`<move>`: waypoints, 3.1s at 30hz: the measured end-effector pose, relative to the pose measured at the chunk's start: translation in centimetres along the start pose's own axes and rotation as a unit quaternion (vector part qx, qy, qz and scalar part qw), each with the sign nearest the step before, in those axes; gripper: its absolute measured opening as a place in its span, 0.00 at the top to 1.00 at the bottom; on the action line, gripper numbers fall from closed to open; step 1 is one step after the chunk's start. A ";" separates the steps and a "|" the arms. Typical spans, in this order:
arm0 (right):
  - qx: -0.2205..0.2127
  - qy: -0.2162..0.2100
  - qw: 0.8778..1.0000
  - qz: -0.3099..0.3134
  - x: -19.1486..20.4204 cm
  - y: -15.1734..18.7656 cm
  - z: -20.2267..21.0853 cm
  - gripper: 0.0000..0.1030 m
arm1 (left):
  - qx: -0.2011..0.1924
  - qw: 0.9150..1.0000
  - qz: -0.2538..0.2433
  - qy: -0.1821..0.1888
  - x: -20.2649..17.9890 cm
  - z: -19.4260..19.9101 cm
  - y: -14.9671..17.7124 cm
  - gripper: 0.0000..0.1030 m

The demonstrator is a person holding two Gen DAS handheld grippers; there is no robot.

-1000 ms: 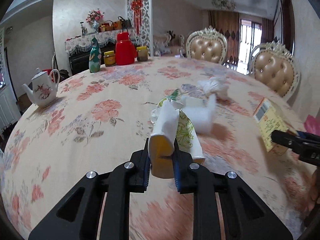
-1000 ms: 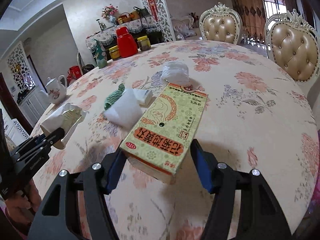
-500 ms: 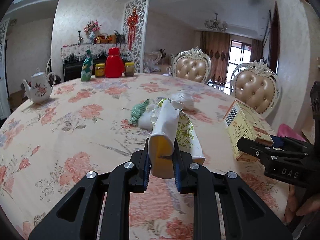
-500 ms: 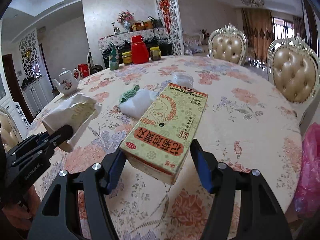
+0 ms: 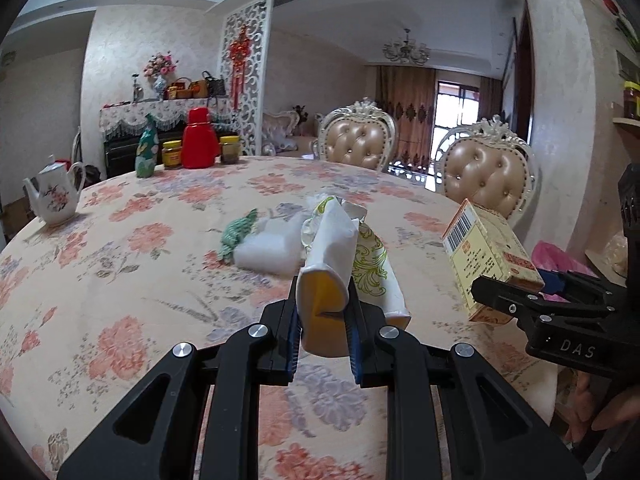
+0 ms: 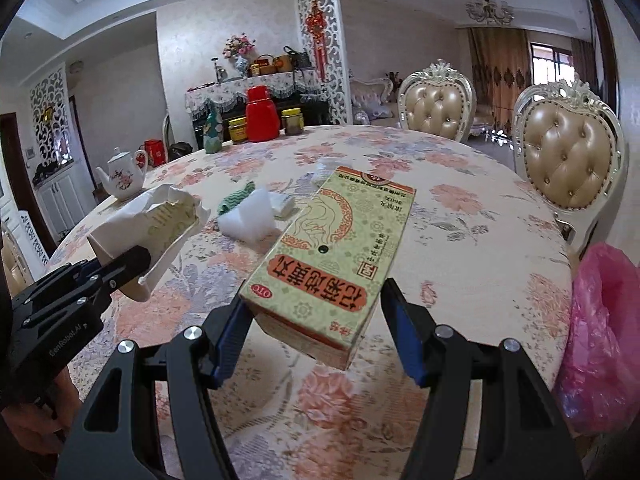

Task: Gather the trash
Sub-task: 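Carry the medicine box and paper packet to the pink bin and open both tools, then move both open tools back over the table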

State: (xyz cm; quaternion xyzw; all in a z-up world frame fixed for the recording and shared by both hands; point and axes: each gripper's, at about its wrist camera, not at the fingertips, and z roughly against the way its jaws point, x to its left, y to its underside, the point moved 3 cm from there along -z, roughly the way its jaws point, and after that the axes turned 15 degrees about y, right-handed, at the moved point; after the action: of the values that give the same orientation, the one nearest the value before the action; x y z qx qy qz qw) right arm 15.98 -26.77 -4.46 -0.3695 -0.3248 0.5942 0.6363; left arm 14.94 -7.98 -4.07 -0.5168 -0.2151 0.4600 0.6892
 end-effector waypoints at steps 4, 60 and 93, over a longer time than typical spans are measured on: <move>-0.001 0.013 1.000 -0.014 -1.9 0.1 0.1 0.39 | 0.009 1.000 -0.008 0.021 -1.3 -1.5 -0.4 0.80; 0.011 0.255 0.955 -0.150 -34.6 6.5 5.2 0.18 | 0.108 0.938 -0.117 0.308 -33.4 -24.5 -1.9 0.79; 0.004 0.131 0.987 -0.093 -16.7 -0.5 0.4 0.14 | 0.035 0.990 -0.085 0.105 -7.6 -11.8 -3.6 0.06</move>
State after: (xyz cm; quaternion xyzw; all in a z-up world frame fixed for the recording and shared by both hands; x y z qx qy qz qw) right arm 14.53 -43.40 -3.38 -0.4100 -0.2695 0.4797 0.7274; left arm 21.85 -20.74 -3.84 -0.5175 -0.1681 0.3502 0.7625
